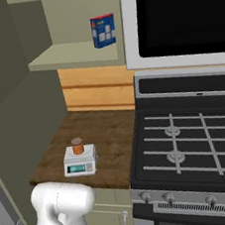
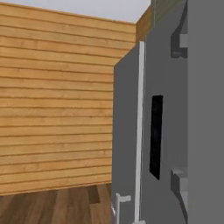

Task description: Pick the jam and place it on the digital scale for weighing, and close the cabinet.

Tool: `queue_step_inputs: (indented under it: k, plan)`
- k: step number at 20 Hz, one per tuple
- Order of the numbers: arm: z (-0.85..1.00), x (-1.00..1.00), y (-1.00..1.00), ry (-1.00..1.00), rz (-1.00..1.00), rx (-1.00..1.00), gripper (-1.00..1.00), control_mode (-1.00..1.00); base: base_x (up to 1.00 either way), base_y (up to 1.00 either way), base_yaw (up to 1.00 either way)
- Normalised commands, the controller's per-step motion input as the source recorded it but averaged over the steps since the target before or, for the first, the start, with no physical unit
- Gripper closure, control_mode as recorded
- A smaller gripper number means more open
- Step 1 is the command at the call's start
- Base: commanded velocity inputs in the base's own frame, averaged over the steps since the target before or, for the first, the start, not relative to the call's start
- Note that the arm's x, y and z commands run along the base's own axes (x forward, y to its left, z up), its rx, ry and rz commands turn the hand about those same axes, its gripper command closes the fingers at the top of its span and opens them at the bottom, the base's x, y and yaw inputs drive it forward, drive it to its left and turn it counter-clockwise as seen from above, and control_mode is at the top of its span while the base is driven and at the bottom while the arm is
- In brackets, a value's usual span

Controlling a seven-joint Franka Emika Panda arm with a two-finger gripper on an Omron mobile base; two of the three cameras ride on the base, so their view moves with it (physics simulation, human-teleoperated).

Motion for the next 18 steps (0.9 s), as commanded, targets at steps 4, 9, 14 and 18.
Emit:
queue_step_inputs:
  k: [4,9,14,18]
  plan:
    - [-0.1,0.6,0.03,0.0,0.0,0.0,-1.0,-1.0,0.0,0.0,0.0]
    - [-0.13,0.37,0.03,0.0,-0.03,0.0,-1.0,-1.0,0.0,0.0,0.0]
    - [-0.06,0.04,0.27,0.0,-0.08,-0.02,-1.0,-1.0,0.0,0.0,0.0]
    - [-0.02,0.26,0.01,0.0,-0.17,-0.04,-1.0,-1.0,0.0,0.0,0.0]
